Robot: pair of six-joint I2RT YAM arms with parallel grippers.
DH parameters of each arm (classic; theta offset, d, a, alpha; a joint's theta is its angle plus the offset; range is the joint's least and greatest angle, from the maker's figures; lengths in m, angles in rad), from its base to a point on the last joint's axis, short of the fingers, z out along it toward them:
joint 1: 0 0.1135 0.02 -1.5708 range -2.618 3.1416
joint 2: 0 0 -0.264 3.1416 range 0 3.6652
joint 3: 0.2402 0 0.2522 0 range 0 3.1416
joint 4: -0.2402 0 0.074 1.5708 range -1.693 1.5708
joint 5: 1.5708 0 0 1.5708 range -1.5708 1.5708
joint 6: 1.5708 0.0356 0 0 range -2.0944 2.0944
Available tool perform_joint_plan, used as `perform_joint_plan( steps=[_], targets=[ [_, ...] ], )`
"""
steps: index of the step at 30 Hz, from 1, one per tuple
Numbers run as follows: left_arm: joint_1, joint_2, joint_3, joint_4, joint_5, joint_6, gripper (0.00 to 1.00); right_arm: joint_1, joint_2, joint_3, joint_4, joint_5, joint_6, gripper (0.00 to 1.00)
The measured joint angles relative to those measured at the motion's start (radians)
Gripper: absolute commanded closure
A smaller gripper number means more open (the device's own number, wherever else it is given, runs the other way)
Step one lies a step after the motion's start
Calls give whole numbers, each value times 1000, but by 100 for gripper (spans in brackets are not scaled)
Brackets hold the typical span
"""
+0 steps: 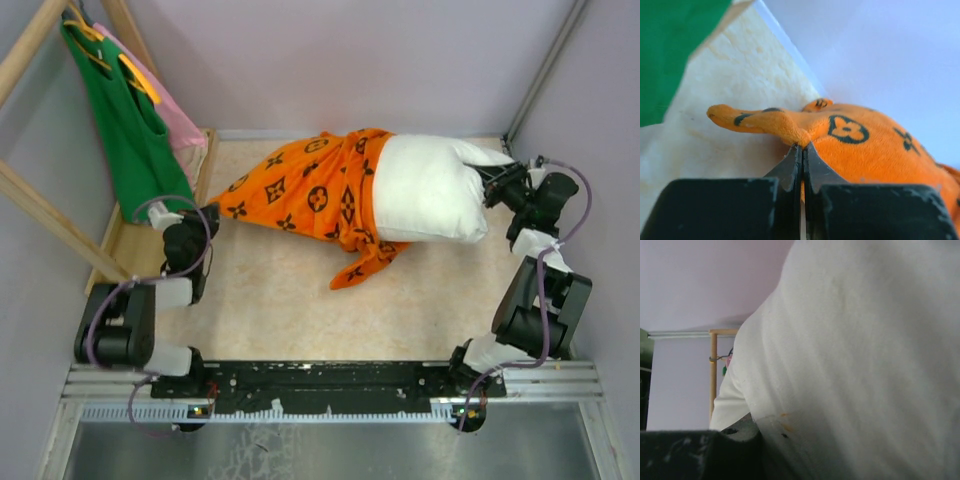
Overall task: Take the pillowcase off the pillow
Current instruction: Remove the pillow from the pillowcase.
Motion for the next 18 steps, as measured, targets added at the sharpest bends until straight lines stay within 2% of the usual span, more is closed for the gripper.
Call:
perform_joint_plan(
  steps=[2,8,13,15,16,17,18],
  targets=[
    [10,-154,-58,-85,-32,6,100,-2,32,0,-16,-10,6,100],
    [8,-687,-183,-531,-173,8,100,5,54,10,-181,-12,-87,100],
    [8,-1056,-171,-894,-233,66,99,36,55,21,-277,-6,-170,100],
    [9,-1174,-168,-997,-210,130,67,74,63,40,-332,19,-222,100],
    [8,-1200,-168,-1013,-199,150,55,92,70,54,-351,30,-248,100],
    [10,-1225,-168,-1025,-181,175,46,114,79,74,-378,43,-279,100],
    [13,-1246,-168,-1025,-166,197,42,136,88,98,-403,60,-313,100]
  ],
)
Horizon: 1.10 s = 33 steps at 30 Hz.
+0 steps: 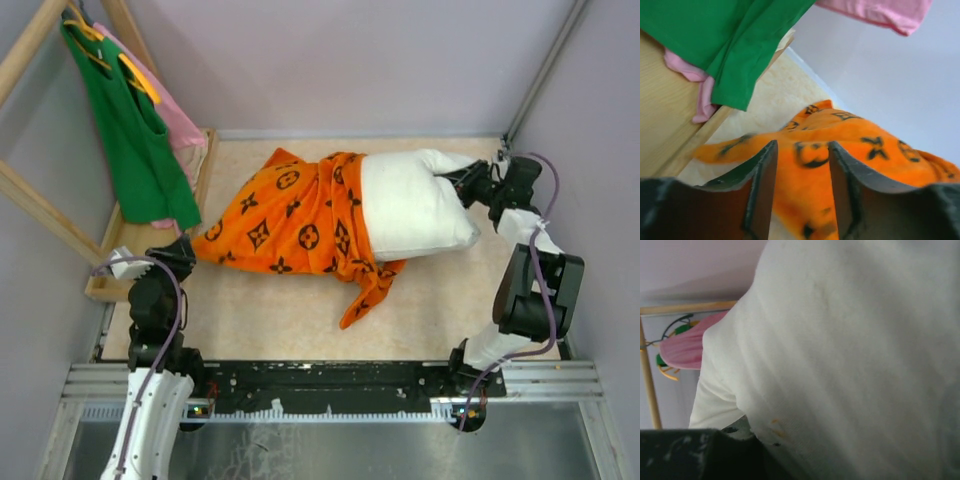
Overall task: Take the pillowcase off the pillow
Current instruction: Remove the pillow from the pillowcase.
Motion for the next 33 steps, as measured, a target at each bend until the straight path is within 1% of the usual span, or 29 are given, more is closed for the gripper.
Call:
perform_joint_plan(
  steps=[1,2,3,5,7,10,12,14,17,18,19,22,25,28,30,33],
  targets=[
    [3,-13,2,1,10,19,34,26,11,33,-35,21,-43,100],
    [7,-16,8,-3,17,38,19,50,22,68,-69,41,-89,100],
    [8,-13,16,-13,20,52,14,68,29,95,-99,58,-128,100],
    [8,6,53,-45,21,80,13,117,42,174,-196,99,-239,100],
    [8,27,116,-87,14,97,13,148,56,230,-266,121,-316,100],
    [8,48,221,-119,3,113,11,200,130,373,-406,150,-461,100],
    [8,85,291,-126,12,128,11,223,170,427,-467,170,-529,100],
    [8,180,383,-129,50,159,11,248,205,468,-534,200,-594,100],
    [7,403,521,-127,151,206,10,282,246,513,-622,240,-671,100],
    [5,475,551,-118,189,223,8,292,256,527,-644,249,-691,100],
    [0,542,568,-107,225,239,5,303,266,544,-668,260,-713,100],
    [-30,691,576,-85,287,292,2,326,280,579,-718,278,-761,100],
    [-91,827,616,-77,302,356,0,338,281,591,-739,285,-793,100],
    [-178,984,731,-62,280,434,0,338,281,591,-743,280,-805,100],
    [-214,1075,795,-35,271,472,0,338,280,591,-742,269,-812,100],
    [-235,1180,829,11,272,498,1,338,280,591,-743,257,-823,100]
  ],
)
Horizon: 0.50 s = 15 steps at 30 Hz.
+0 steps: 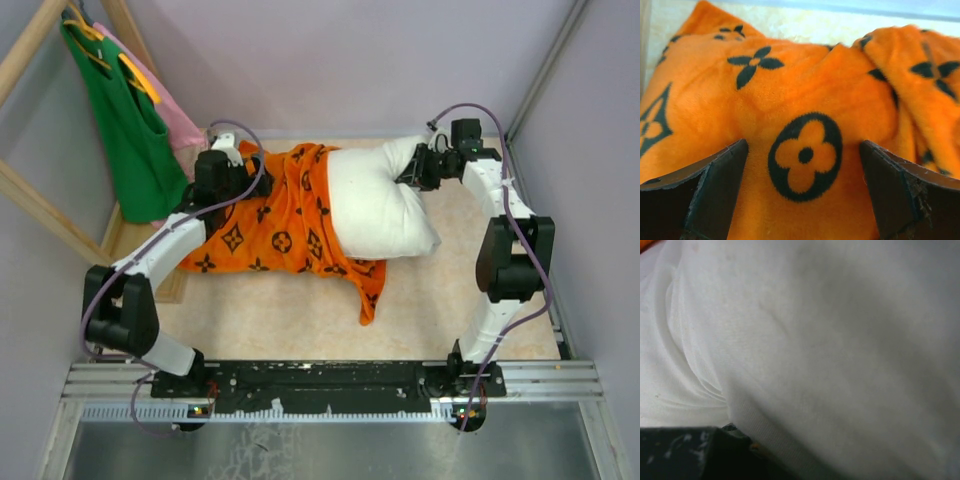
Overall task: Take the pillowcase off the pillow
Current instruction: Remove the pillow from the pillowcase.
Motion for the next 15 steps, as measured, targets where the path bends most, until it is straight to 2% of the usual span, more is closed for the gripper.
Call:
perform_joint_plan(
  steps=[4,5,11,13,15],
  targets=[
    [18,133,18,39,27,-3,6,0,-4,0,-1,-10,-12,100],
    [23,162,31,51,36,-7,13,0,-6,0,-1,-14,-13,100],
    [40,212,54,92,40,-29,77,-16,-34,-5,-8,-55,2,100],
    [55,208,40,108,36,-42,98,-37,-76,-48,42,-106,49,100],
    [87,194,6,131,51,-72,100,-73,-132,-117,118,-173,129,100]
  ],
)
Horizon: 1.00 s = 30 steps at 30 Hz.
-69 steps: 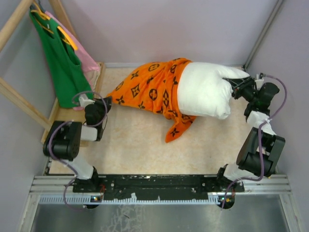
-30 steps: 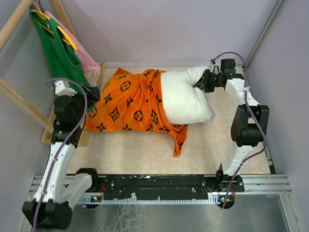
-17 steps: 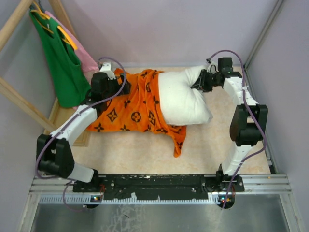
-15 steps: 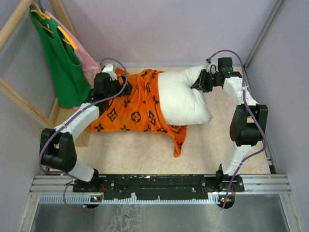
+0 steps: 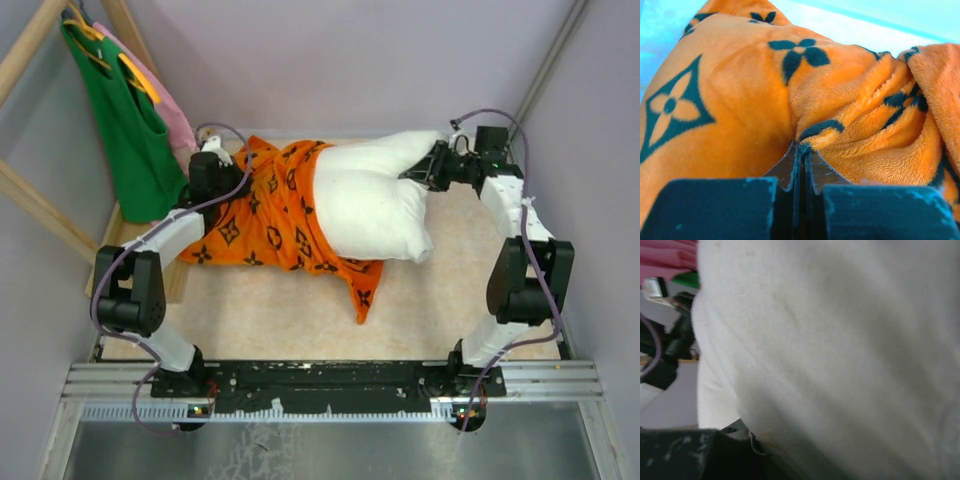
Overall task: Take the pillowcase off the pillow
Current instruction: Remove the pillow from the pillowcase.
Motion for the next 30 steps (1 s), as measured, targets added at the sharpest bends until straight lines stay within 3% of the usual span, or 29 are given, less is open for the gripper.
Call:
perform_joint_plan(
  steps=[6,11,17,18,19,20,21,22,25,30],
  targets=[
    [42,-109,-124,80,72,-129,100,-132,-116,-244,332,-191,349,100],
    [84,-216,-238,57,-95,-159,100,-217,-116,-300,449,-209,467,100],
    [50,-322,-253,-41,-296,-155,100,-209,-116,-318,468,-216,452,100],
    [30,-342,-255,-54,-338,-144,96,-203,-116,-318,465,-210,443,100],
    [5,-364,-257,-64,-386,-122,78,-195,-116,-318,463,-200,431,100],
    [-17,-378,-258,-70,-418,-95,44,-187,-116,-318,458,-187,422,100],
    [-39,-390,-258,-70,-438,-55,23,-175,-115,-317,451,-169,408,100],
    [-54,-396,-258,-66,-441,-8,13,-167,-113,-316,448,-154,398,100],
    [-64,-386,-245,-49,-378,79,4,-134,-95,-294,427,-99,371,100],
    [-64,-266,-116,-40,-267,133,2,-84,-77,-269,406,-40,334,100]
  ],
)
